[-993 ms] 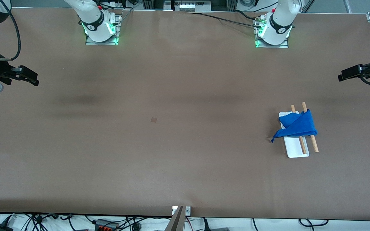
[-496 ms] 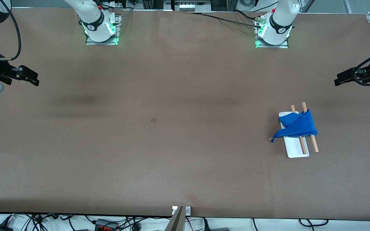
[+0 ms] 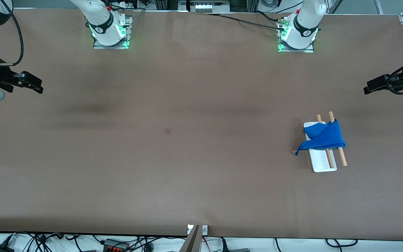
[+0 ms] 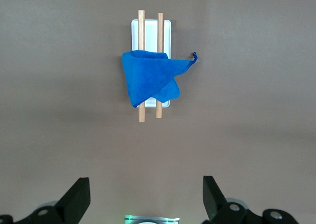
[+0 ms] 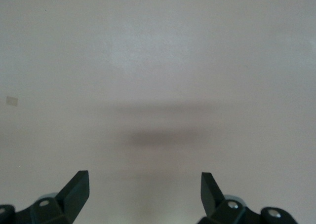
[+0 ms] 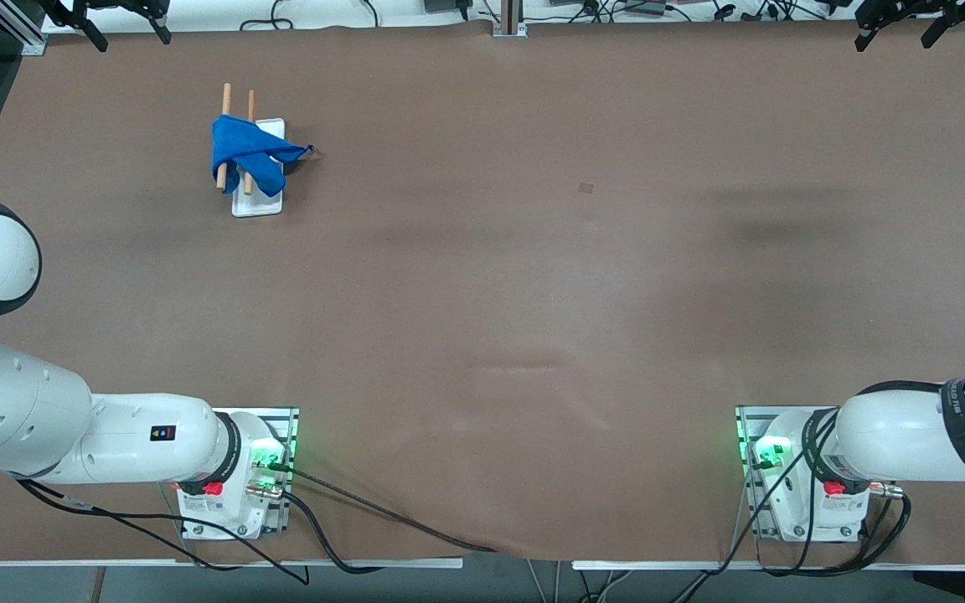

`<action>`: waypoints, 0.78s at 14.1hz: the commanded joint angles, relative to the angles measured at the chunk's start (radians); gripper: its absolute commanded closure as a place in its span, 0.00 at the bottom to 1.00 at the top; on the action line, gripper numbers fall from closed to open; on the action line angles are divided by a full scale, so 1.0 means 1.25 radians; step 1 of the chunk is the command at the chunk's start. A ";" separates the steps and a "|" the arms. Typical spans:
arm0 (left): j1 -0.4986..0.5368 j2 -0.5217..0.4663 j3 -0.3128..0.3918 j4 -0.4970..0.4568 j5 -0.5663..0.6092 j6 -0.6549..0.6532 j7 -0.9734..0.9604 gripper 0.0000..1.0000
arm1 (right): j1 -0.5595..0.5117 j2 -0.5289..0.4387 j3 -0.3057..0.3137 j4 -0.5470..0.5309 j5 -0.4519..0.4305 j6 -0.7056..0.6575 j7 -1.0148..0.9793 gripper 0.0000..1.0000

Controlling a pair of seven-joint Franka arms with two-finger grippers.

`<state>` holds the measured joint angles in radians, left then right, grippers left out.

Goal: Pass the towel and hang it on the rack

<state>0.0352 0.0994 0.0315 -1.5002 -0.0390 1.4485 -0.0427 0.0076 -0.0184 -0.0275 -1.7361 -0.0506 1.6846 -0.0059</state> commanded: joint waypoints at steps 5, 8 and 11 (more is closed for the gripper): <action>0.010 -0.012 -0.013 -0.010 -0.030 0.011 0.049 0.00 | 0.003 -0.009 -0.001 0.003 0.014 -0.014 0.003 0.00; 0.012 -0.012 -0.012 -0.012 -0.033 0.007 0.077 0.00 | 0.003 -0.009 -0.001 0.003 0.011 -0.014 -0.005 0.00; 0.011 -0.012 -0.012 -0.012 -0.033 0.005 0.075 0.00 | 0.003 -0.009 -0.001 0.003 0.012 -0.017 -0.005 0.00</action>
